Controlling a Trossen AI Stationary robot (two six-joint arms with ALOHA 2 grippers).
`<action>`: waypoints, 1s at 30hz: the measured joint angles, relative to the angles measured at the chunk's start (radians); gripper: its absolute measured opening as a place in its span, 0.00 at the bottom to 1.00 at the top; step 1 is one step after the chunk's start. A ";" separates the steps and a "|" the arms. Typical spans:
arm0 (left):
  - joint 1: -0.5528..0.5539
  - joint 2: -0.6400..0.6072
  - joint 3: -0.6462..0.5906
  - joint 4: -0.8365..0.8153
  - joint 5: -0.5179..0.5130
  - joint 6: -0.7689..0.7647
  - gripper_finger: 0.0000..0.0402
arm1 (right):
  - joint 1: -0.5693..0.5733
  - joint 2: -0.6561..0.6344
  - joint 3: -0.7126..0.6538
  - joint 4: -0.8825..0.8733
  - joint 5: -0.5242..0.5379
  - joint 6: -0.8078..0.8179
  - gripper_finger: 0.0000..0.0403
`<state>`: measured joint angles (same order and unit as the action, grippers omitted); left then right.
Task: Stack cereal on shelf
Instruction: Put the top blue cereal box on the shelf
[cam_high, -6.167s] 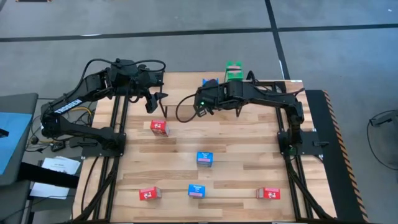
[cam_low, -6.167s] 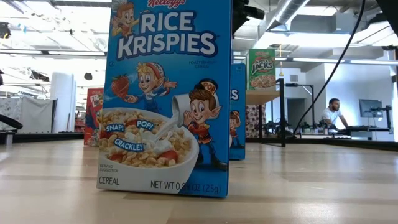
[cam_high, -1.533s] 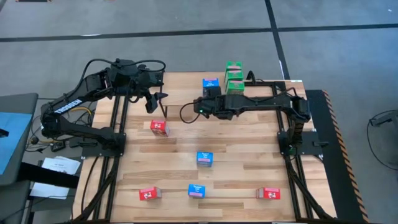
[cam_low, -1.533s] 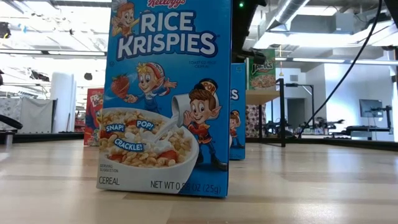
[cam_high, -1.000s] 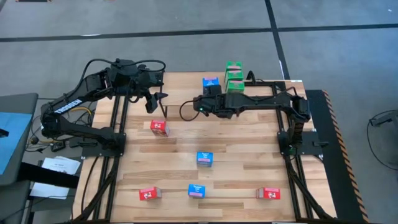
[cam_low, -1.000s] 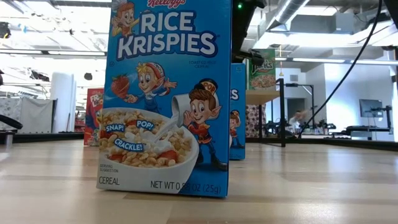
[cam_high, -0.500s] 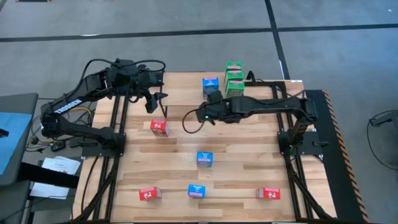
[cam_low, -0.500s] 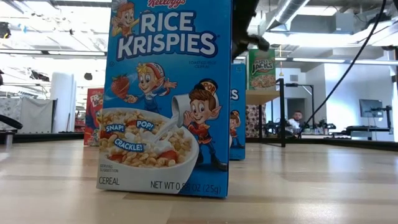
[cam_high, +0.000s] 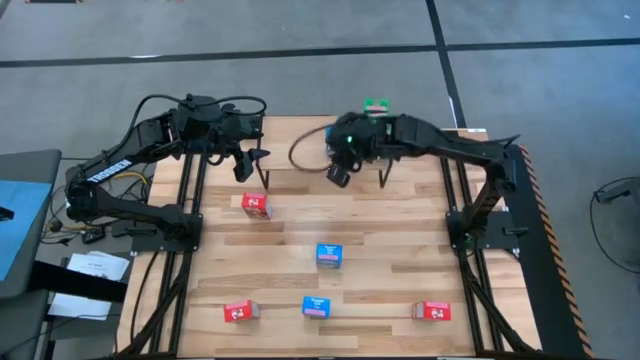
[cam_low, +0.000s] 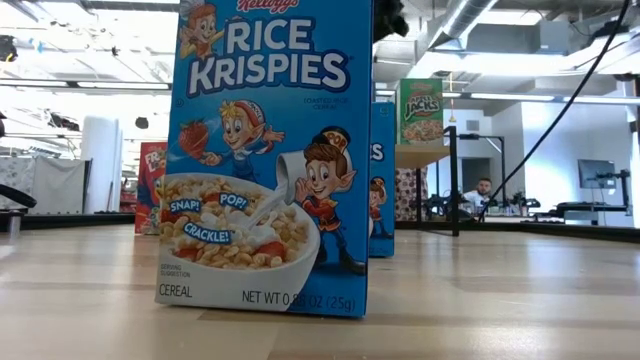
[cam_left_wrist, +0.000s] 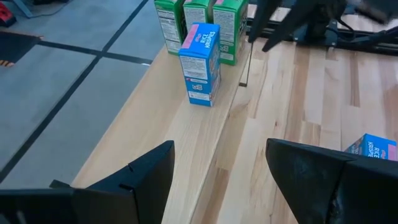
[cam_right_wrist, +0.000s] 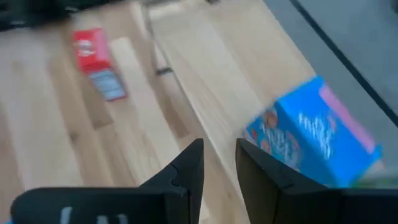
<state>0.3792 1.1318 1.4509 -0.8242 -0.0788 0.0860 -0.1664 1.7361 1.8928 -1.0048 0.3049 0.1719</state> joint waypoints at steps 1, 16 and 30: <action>0.000 0.000 0.000 0.000 0.000 0.000 0.60 | -0.015 0.000 0.011 0.008 -0.043 -0.051 0.29; 0.000 0.000 0.000 -0.001 0.000 0.000 0.60 | -0.104 0.042 0.056 -0.066 -0.206 -0.412 0.29; 0.000 0.000 0.000 0.000 0.002 0.000 0.60 | -0.132 0.253 0.372 -0.384 -0.257 -0.462 0.29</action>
<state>0.3794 1.1318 1.4509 -0.8242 -0.0769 0.0860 -0.2985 1.9894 2.2645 -1.3885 0.0483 -0.2905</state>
